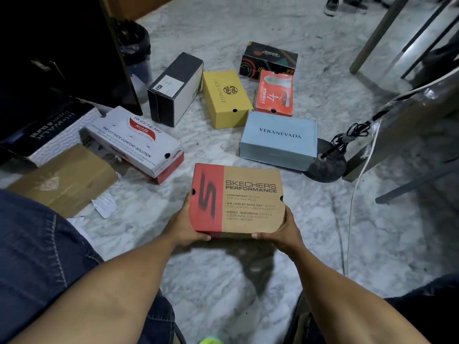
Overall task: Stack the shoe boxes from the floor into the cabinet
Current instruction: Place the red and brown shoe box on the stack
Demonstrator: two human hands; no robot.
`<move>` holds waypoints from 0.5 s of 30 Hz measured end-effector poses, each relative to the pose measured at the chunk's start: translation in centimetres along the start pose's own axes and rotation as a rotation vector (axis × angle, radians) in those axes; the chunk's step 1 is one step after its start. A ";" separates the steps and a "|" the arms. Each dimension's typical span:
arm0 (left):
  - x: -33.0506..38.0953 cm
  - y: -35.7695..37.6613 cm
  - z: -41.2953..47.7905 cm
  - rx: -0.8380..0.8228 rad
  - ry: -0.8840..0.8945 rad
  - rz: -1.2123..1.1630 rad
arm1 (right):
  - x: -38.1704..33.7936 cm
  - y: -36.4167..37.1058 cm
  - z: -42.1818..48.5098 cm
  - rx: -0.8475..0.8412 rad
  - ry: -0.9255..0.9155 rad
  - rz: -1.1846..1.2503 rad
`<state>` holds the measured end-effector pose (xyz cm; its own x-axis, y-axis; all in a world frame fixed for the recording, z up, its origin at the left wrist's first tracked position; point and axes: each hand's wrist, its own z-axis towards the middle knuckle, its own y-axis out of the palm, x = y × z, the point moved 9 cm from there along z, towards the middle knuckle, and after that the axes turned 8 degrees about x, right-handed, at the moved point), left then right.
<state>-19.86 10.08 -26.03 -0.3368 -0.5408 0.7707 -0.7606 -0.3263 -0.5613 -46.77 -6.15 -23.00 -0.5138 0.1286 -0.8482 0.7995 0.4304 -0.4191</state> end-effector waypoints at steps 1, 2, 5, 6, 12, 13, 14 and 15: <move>0.3 -0.5 -0.5 0.017 0.018 0.004 | -0.5 0.1 -0.3 -0.009 -0.010 -0.004; 0.7 -1.1 -1.0 0.039 0.035 0.001 | -1.3 0.1 -0.6 -0.016 -0.029 -0.009; 1.9 -3.9 -2.1 0.151 0.080 -0.032 | -4.7 0.1 -1.3 -0.014 -0.111 -0.076; 2.2 -5.0 -2.5 0.188 0.082 -0.040 | -6.3 0.2 -1.6 -0.007 -0.147 -0.114; 2.6 -13.4 -5.5 0.370 0.022 -0.137 | -17.3 2.6 -4.1 0.009 -0.367 -0.194; 2.6 -14.9 -5.7 0.390 0.026 -0.166 | -19.2 3.4 -4.5 0.001 -0.401 -0.194; 2.9 -16.7 -6.2 0.412 0.040 -0.199 | -20.9 4.3 -4.7 0.000 -0.428 -0.196; 2.9 -18.6 -6.8 0.439 0.046 -0.232 | -22.9 5.4 -5.3 -0.008 -0.457 -0.195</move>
<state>-10.51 19.86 -11.26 -0.2181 -0.3837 0.8973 -0.5160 -0.7351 -0.4397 -32.34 -2.09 -4.10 -0.4630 -0.3594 -0.8102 0.6986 0.4147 -0.5831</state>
